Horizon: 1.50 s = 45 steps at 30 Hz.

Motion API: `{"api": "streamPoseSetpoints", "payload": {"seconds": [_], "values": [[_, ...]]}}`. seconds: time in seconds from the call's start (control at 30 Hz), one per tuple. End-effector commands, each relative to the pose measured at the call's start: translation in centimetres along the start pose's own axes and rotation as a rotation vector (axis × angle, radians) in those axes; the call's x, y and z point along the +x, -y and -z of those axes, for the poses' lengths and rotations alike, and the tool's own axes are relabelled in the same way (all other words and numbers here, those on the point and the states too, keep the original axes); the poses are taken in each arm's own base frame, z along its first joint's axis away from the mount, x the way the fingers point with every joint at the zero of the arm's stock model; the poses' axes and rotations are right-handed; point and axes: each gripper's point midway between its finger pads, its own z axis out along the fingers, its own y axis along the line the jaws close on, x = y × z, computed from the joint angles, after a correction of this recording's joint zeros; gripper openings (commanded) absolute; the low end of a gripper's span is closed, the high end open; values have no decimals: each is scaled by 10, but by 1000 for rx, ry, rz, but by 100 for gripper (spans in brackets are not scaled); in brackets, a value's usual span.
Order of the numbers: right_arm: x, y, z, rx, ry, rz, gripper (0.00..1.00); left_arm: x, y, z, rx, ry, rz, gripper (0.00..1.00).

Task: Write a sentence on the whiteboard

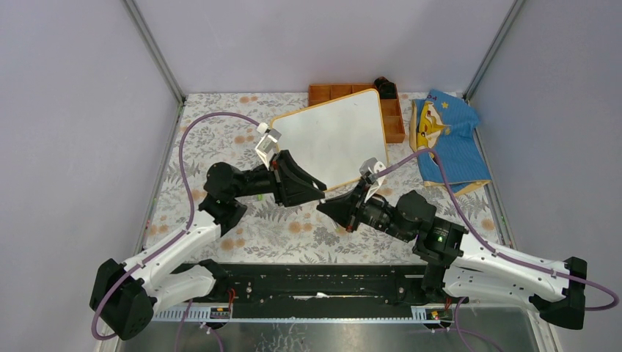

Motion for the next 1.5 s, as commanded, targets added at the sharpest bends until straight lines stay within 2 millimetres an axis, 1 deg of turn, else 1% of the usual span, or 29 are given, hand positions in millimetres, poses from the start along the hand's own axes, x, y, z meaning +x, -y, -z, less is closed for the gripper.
{"api": "streamPoseSetpoints", "payload": {"seconds": [0.0, 0.1, 0.23, 0.37, 0.47, 0.5, 0.6, 0.63, 0.7, 0.73, 0.77, 0.83, 0.93, 1.03, 1.1, 1.17, 1.23, 1.27, 1.33, 1.4, 1.47], "values": [[-26, -6, 2, -16, 95, -4, 0, -4, 13, -3, 50, 17, -12, 42], [-26, -5, 2, -14, 97, -2, 0, -1, 12, -3, 44, 12, -3, 40], [-25, -5, 3, -14, 97, -4, 0, 0, 11, -3, 38, 13, -1, 30], [-25, -5, 4, -17, 99, -6, 0, 1, 9, -3, 31, 16, 4, 17], [-25, -5, 6, -17, 99, -7, 0, -1, 8, -3, 22, 28, 7, 2], [-25, -5, 7, -17, 99, -9, 0, -3, 8, -3, 19, 38, 3, 0], [-28, -8, 8, -27, 108, -37, 0, -11, 8, -2, -7, 83, -5, 0], [-31, -10, 9, -32, 116, -53, 9, -16, 8, -1, -19, 108, -12, 0], [-38, -17, 10, -53, 131, -79, 40, -28, 9, 1, -46, 172, -29, 0], [-43, -19, 10, -56, 139, -88, 53, -35, 10, 2, -59, 207, -36, 0], [-50, -21, 11, -59, 150, -99, 62, -46, 10, 3, -78, 259, -44, 0], [-66, -26, 11, -68, 188, -120, 71, -64, 16, 8, -94, 350, -50, 0], [-91, -38, 10, -103, 255, -157, 77, -90, 28, 15, -83, 478, -47, 0], [-114, -50, 8, -148, 311, -191, 79, -109, 38, 21, -65, 572, -13, 0], [-130, -58, 7, -185, 344, -208, 79, -119, 42, 27, -59, 633, 19, 0], [-142, -63, 4, -207, 366, -227, 78, -126, 43, 34, -63, 697, 60, 0], [-149, -63, 0, -223, 385, -248, 76, -131, 42, 42, -66, 761, 88, 0], [-150, -61, -5, -234, 383, -260, 75, -132, 40, 45, -73, 785, 94, 0], [-155, -55, -9, -260, 399, -306, 72, -135, 35, 50, -87, 824, 112, 0], [-163, -42, -12, -287, 424, -363, 68, -138, 35, 56, -77, 868, 130, 0], [-167, -42, -15, -332, 427, -387, 65, -141, 36, 60, -73, 901, 140, 0]]}}
